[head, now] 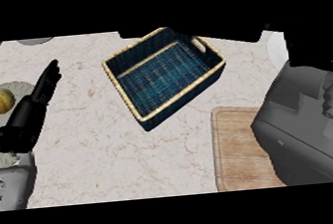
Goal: Pick the can from the cutting board and place it in the basket
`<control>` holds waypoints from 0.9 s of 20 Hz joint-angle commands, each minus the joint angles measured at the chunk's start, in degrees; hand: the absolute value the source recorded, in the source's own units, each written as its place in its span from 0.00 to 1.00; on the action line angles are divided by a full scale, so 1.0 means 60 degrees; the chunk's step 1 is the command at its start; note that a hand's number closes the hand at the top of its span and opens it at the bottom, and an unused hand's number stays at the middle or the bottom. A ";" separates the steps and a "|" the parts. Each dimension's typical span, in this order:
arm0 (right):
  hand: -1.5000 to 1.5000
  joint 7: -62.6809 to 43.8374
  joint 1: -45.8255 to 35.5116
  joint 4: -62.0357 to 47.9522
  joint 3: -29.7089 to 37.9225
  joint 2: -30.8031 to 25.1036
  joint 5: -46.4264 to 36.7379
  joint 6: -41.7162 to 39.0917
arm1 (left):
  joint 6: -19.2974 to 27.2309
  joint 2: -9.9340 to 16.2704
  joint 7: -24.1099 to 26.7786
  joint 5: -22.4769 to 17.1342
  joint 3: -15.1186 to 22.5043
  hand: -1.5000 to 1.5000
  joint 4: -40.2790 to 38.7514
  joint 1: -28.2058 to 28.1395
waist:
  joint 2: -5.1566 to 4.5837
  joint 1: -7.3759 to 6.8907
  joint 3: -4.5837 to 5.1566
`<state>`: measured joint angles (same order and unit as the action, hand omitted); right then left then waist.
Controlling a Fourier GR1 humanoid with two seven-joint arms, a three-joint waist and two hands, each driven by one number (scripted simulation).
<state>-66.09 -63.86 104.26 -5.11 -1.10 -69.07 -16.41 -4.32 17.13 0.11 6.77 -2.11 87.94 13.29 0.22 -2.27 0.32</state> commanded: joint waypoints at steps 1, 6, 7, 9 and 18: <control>1.00 -0.1980 -0.1879 -0.2104 0.0701 0.0173 0.0425 -0.0228 | -0.0043 -0.0062 0.0168 -0.0042 -0.0007 0.50 -0.0161 0.0099 | -0.0066 -0.0137 -0.0002; 1.00 -0.1842 -0.3011 -0.4388 0.1656 0.0178 0.0646 0.0550 | -0.0094 -0.0069 -0.0164 -0.0084 -0.0015 0.50 -0.0155 0.0270 | -0.0122 -0.0220 -0.0011; 1.00 -0.1848 -0.3207 -0.4885 0.1787 0.0178 0.0845 0.0492 | -0.0068 -0.0205 -0.0123 -0.0025 0.0163 0.50 0.0001 0.0204 | -0.0119 -0.0283 -0.0010; 1.00 -0.1735 -0.3366 -0.5604 0.1940 0.0179 0.1126 0.0744 | -0.0079 -0.0037 0.0008 0.0021 0.0034 0.50 0.0009 0.0270 | -0.0111 -0.0210 -0.0019; 1.00 -0.2061 -0.4394 -0.8649 0.2591 0.0179 0.1180 0.0466 | 0.0004 -0.0097 -0.0127 0.0140 0.0054 0.50 -0.0042 0.0281 | -0.0075 -0.0048 -0.0020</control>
<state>-67.34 -87.42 59.80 9.65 -0.37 -60.83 -10.68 -4.32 16.29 -0.14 7.28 -1.79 87.09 15.28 -0.37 -3.01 0.22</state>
